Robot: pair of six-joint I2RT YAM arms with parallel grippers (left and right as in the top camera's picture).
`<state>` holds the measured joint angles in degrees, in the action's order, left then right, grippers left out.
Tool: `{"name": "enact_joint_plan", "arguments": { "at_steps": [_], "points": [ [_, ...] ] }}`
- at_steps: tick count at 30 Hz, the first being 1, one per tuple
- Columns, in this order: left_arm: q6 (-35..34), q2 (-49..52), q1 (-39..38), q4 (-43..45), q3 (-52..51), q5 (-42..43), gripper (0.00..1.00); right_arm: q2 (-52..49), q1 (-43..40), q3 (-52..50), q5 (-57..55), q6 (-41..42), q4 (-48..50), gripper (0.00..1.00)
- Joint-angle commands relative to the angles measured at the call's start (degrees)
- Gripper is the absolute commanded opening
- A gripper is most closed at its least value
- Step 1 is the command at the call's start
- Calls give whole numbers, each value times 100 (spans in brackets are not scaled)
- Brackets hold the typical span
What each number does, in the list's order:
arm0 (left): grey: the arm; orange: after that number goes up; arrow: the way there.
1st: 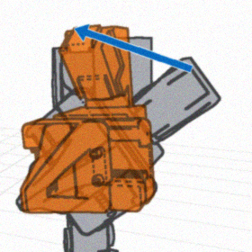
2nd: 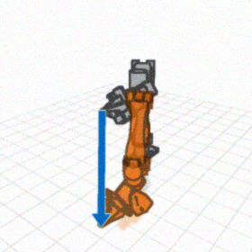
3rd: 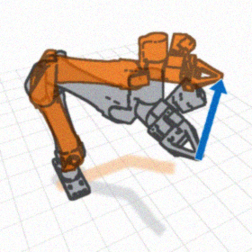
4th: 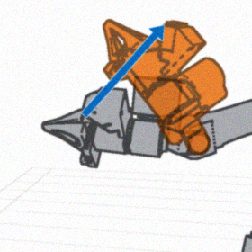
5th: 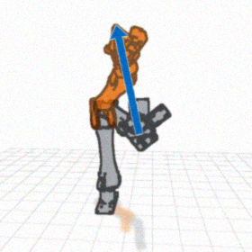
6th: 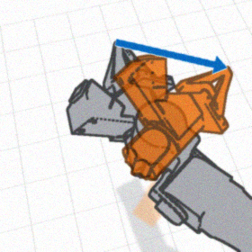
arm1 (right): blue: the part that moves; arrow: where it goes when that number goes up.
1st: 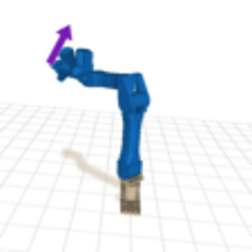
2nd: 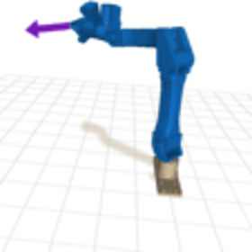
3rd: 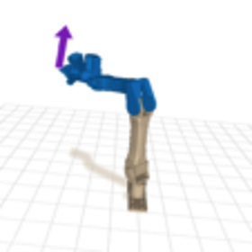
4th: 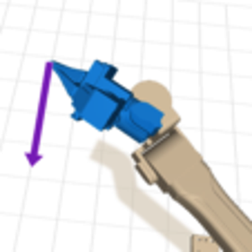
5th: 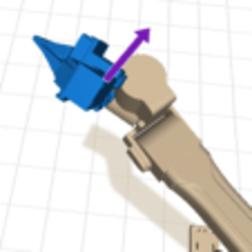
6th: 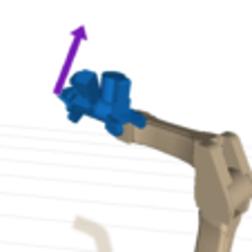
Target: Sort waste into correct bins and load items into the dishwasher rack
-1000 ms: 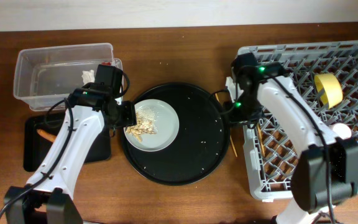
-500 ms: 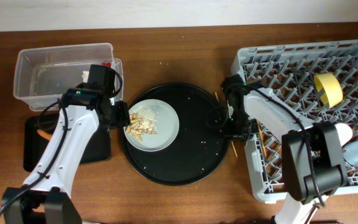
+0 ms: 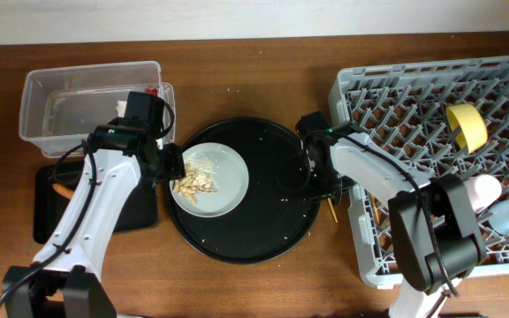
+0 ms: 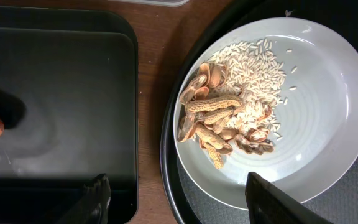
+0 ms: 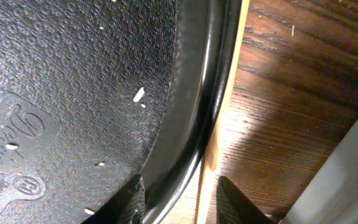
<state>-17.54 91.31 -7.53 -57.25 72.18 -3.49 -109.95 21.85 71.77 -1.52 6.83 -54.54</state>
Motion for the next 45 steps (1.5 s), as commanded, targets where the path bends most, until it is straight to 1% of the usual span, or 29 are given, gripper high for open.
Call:
{"name": "enact_joint_plan", "arguments": {
  "at_steps": [1,5,11,12,13,14,15,17,19,21,23,25,31,37,39,40,42,45],
  "points": [
    [87,-26,20,0,61,-87,69,-31,-15,105,-267,-61,-133,37],
    [87,-26,20,-4,61,-87,69,-24,-131,710,-262,-39,-435,37],
    [87,-26,20,-4,61,-85,69,-31,-839,612,-223,-42,-522,36],
    [87,-26,20,-7,61,-85,69,-33,-1014,590,-332,9,-525,36],
    [87,-26,20,-9,61,-85,69,-33,-1266,592,-601,334,-544,36],
    [87,-26,20,-15,61,-85,69,-33,-1458,592,-278,201,-542,36],
    [87,-26,20,-24,61,-85,69,-33,-1523,592,66,-98,-549,36],
    [87,-26,20,-17,61,-85,69,-33,-1427,592,302,-365,-568,36],
    [90,-26,20,-28,61,-85,69,-33,-1108,590,293,-560,-546,37],
    [87,-26,20,-31,61,-85,69,-42,-802,575,275,-557,-446,36],
    [87,-26,20,-37,61,-85,69,-48,-673,402,236,-483,-256,37],
    [87,-26,20,-52,61,-85,69,-101,-678,339,223,-337,-186,36],
    [90,-26,20,-50,61,-85,69,-111,-680,273,393,-339,-168,37],
    [87,-26,20,-48,61,-85,69,-114,-680,-398,442,-341,450,37],
    [87,-26,20,-50,61,-85,69,-111,-680,-439,205,-271,468,38],
    [87,-26,20,-48,61,-85,69,-114,-682,-439,-83,-4,466,36],
    [87,-26,20,-50,61,-85,69,-114,-680,-439,-129,79,466,26],
    [87,-26,20,-48,61,-85,69,-111,-680,-439,-116,76,337,14]
  ]
}}
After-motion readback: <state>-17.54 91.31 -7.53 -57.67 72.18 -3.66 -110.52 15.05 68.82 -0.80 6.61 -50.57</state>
